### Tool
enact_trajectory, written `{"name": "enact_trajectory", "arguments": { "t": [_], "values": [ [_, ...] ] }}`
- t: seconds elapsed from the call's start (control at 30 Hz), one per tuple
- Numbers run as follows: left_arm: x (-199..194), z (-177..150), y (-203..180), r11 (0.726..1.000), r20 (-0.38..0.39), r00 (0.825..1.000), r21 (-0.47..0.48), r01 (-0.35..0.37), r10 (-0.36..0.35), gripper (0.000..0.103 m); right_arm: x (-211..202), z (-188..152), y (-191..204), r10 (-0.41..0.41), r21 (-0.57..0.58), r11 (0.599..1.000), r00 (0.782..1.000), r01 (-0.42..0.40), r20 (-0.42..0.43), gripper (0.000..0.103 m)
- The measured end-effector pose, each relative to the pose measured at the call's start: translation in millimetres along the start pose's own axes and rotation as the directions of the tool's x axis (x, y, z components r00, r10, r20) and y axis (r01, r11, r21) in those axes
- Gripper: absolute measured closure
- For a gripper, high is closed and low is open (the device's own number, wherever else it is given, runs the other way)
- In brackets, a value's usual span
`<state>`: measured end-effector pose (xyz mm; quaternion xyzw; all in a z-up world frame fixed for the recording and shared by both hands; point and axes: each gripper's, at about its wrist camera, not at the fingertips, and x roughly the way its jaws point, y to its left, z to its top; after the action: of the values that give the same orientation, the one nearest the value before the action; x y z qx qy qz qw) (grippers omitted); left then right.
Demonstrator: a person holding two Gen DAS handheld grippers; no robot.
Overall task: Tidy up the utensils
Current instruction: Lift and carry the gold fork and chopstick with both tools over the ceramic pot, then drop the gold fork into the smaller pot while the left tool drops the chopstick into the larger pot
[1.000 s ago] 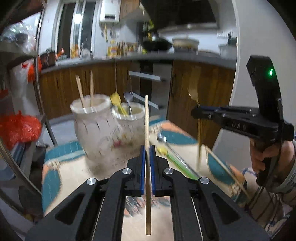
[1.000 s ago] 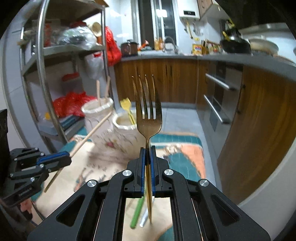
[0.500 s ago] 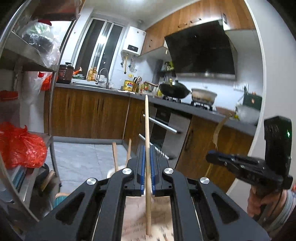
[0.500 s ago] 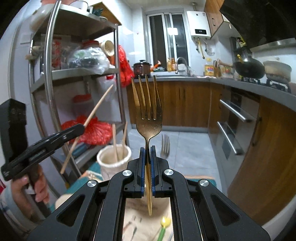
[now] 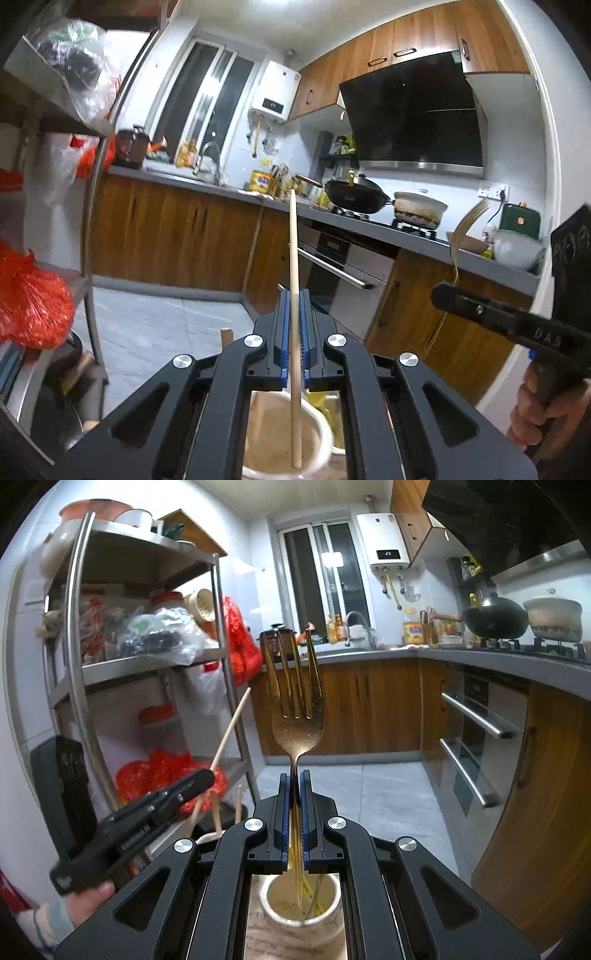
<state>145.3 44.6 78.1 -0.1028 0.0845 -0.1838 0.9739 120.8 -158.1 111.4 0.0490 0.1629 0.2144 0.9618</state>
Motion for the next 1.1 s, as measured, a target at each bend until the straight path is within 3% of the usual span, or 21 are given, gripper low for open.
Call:
{"name": "enact_trajectory", "arguments": {
  "t": [0.33,0.57,0.8,1.1],
  "values": [
    [8.5,-27.4,-10.0,0.994,0.034,0.997,0.082,-0.077,0.074,0.098,29.9,-24.1,-12.8,-0.039,0.027,0.999,0.997,0.041,-0.062,0.097],
    [-0.8,-37.4,-12.8,0.990,0.010,0.998,0.121,-0.068,0.067,0.098,33.9,-38.4,-10.1,-0.035,0.024,0.999,0.993,0.037,-0.111,0.097],
    [-21.3,-49.9,-8.7,0.982,-0.034,0.992,0.152,-0.112,0.119,0.098,37.9,-47.6,-7.6,-0.035,0.021,0.999,0.990,0.038,-0.140,0.097],
    [-22.6,-59.7,10.3,0.982,-0.078,0.983,0.104,-0.158,0.166,0.098,46.2,-59.3,-11.0,-0.066,0.031,0.997,0.980,0.073,-0.186,0.097]
  ]
}}
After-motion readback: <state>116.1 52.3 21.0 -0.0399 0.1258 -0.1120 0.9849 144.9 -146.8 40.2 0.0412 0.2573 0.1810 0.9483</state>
